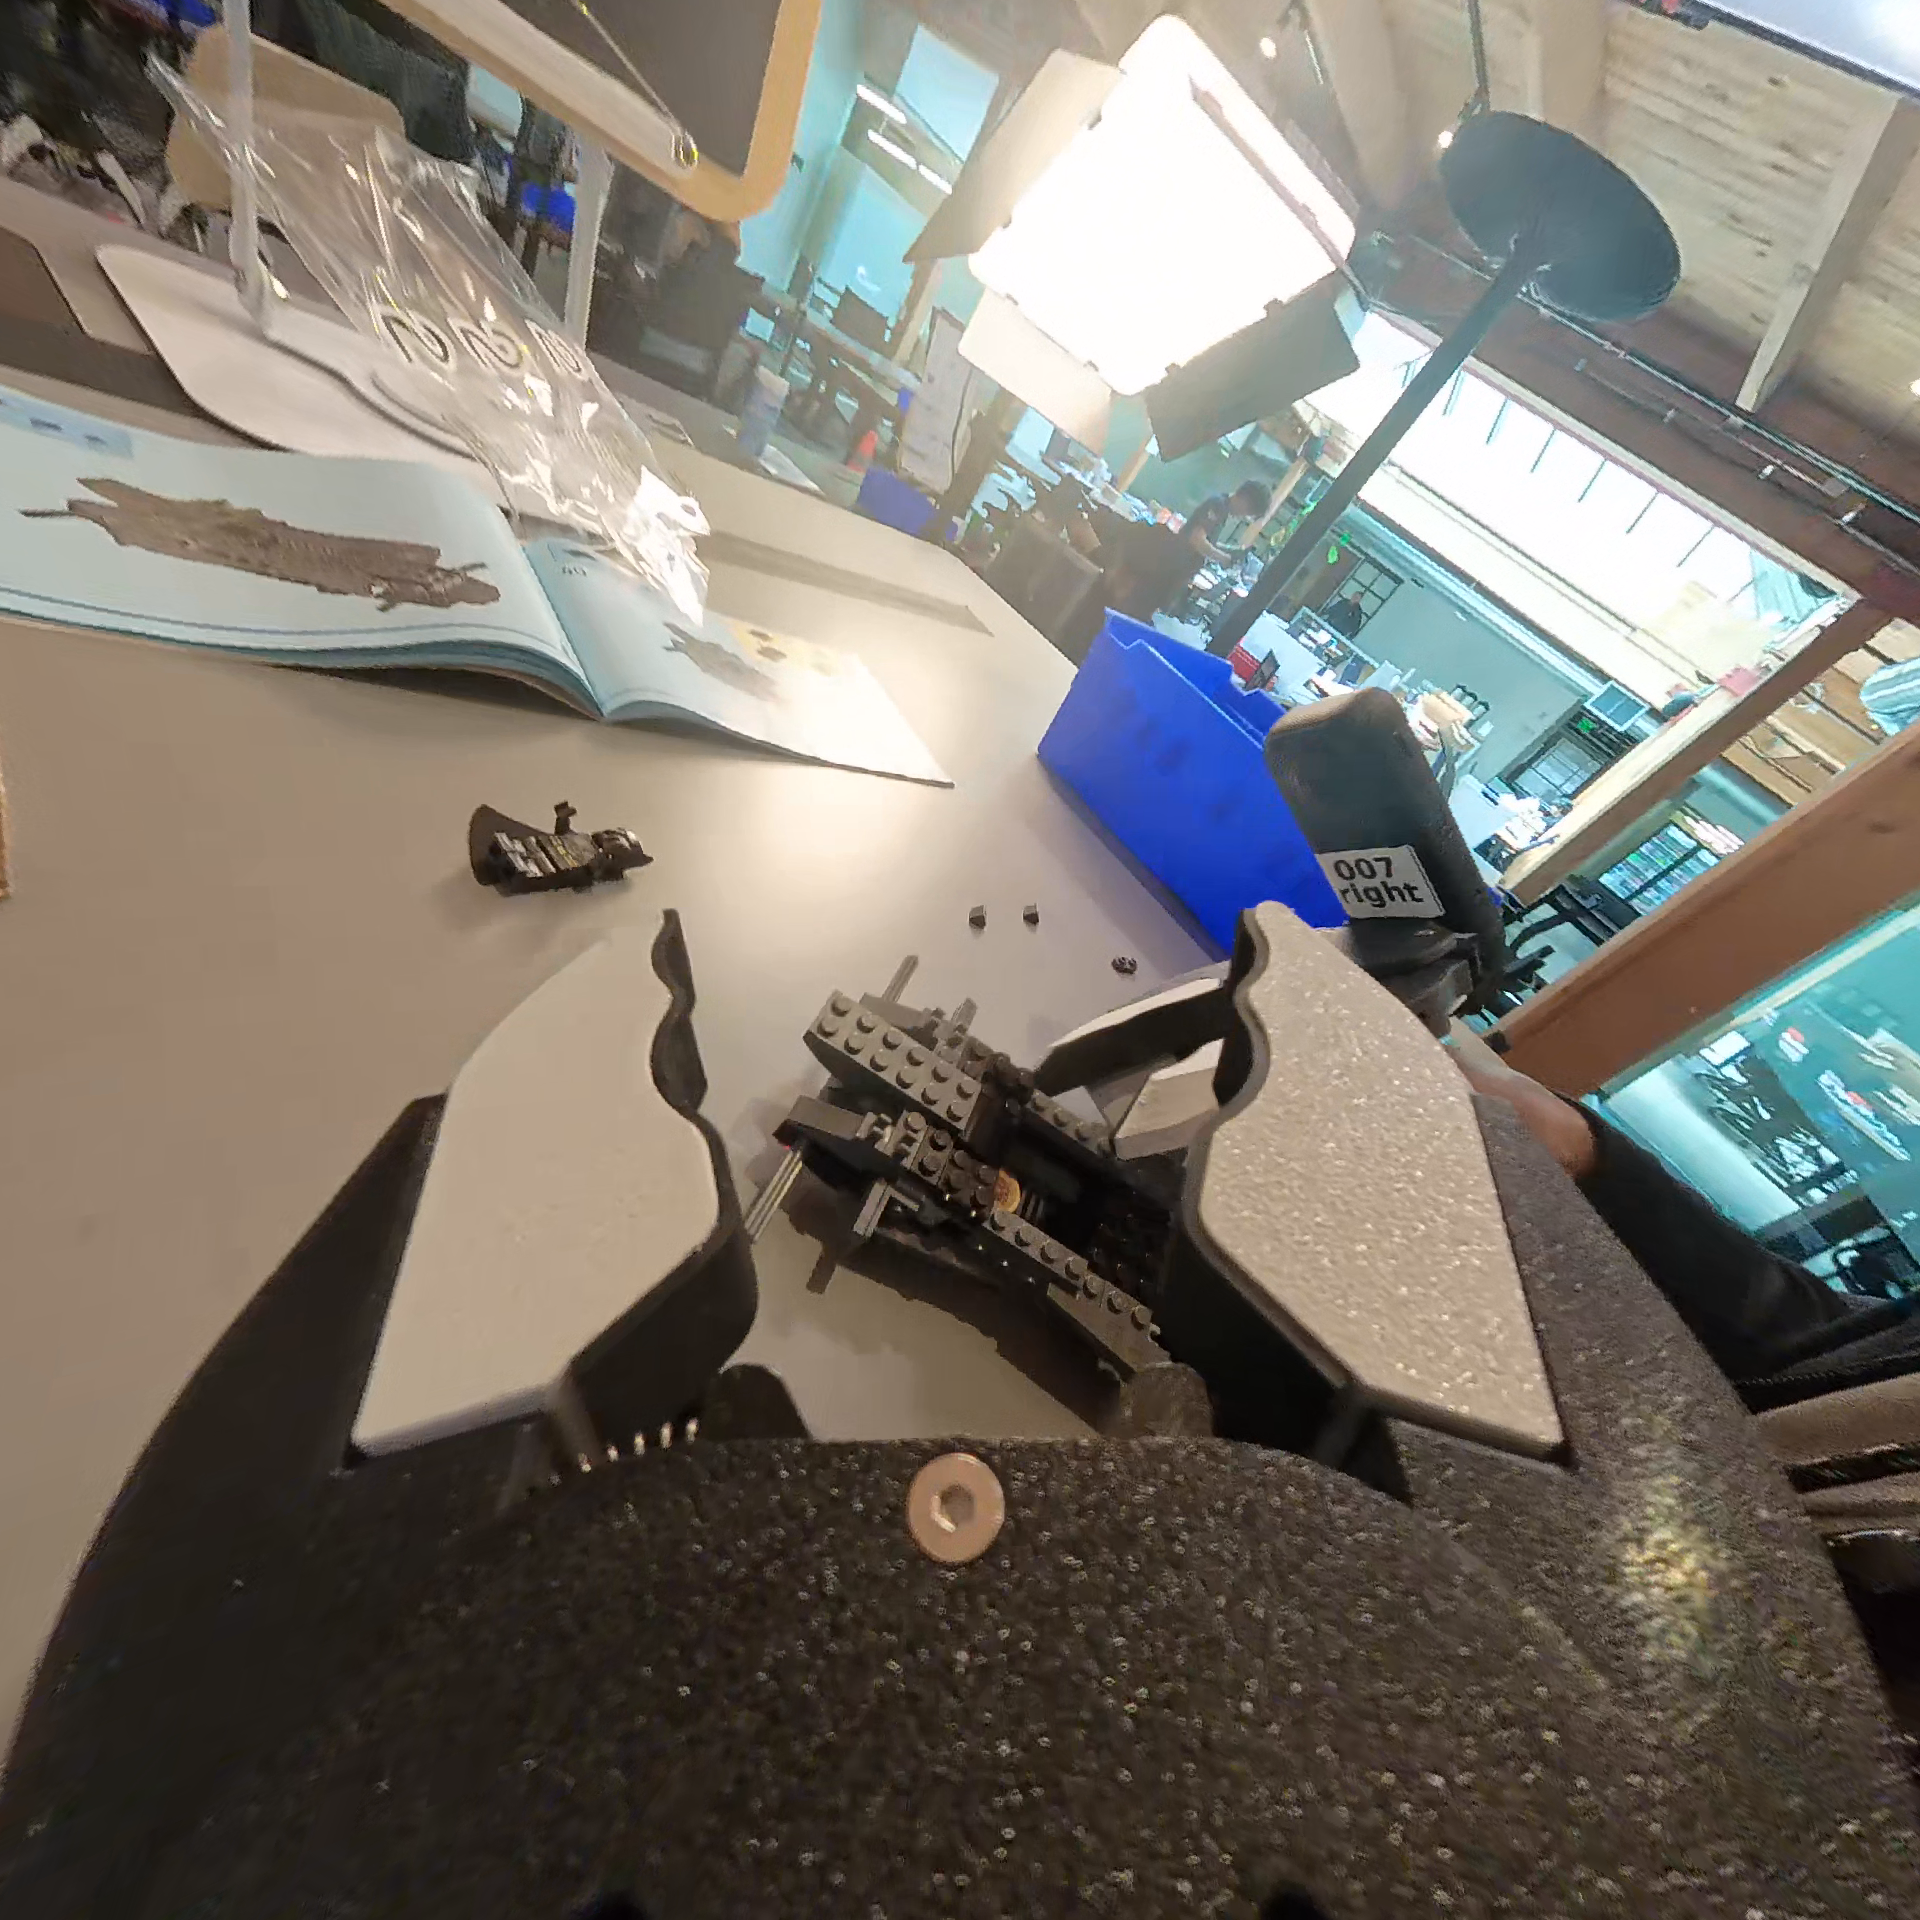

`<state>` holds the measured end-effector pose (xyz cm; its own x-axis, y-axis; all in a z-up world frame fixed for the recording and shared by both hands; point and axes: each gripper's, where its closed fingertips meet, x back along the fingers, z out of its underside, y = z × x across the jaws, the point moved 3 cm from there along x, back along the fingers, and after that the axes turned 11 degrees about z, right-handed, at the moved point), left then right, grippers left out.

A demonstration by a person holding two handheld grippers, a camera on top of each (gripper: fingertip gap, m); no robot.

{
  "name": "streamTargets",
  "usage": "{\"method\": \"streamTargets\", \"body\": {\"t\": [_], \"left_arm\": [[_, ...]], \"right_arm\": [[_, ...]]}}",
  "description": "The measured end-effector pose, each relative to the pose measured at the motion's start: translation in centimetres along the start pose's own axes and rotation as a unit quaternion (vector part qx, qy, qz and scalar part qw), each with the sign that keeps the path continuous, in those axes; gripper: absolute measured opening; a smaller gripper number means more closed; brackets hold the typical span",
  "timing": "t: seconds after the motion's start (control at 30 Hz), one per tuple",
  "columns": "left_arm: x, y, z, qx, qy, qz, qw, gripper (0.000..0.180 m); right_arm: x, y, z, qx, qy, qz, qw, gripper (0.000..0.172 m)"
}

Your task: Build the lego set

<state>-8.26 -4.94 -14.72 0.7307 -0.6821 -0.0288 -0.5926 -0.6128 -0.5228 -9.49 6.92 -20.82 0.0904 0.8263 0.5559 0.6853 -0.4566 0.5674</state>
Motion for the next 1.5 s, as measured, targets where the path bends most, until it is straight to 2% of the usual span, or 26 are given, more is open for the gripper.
{"method": "streamTargets", "body": {"t": [0.33, 0.5, 0.63, 0.83, 1.0, 1.2, 1.5], "left_arm": [[0.1, -0.2, -1.5, -0.031, -0.028, -0.029, 0.999, 0.1], [0.2, -1.3, -2.4, -0.046, -0.058, -0.018, 0.997, 0.102], [-0.1, -3.7, -3.4, -0.04, -0.11, 0.047, 0.992, 0.101], [-0.6, -8.9, -5.9, -0.024, -0.205, 0.177, 0.962, 0.099], [-1.7, -12.9, -7.4, -0.019, -0.23, 0.24, 0.943, 0.099], [-3.6, -16.6, -8.3, 0.032, -0.261, 0.324, 0.909, 0.099], [-4.7, -19.2, -8.8, 0.075, -0.298, 0.391, 0.868, 0.092]], "right_arm": [[3.4, 0.3, -0.4, 0.072, -0.056, 0.012, 0.996, 0.044], [4.4, 0.6, 0.3, 0.086, -0.06, -0.004, 0.994, 0.044], [5.3, 1.0, 0.1, 0.095, -0.08, -0.025, 0.992, 0.044], [7.0, 1.4, -0.7, 0.119, -0.123, -0.03, 0.985, 0.044], [9.2, 2.2, -1.9, 0.171, -0.181, -0.008, 0.968, 0.047], [12.6, 4.0, -3.5, 0.23, -0.256, 0.003, 0.939, 0.051], [14.4, 3.2, -3.6, 0.207, -0.284, 0.0, 0.936, 0.051]]}}
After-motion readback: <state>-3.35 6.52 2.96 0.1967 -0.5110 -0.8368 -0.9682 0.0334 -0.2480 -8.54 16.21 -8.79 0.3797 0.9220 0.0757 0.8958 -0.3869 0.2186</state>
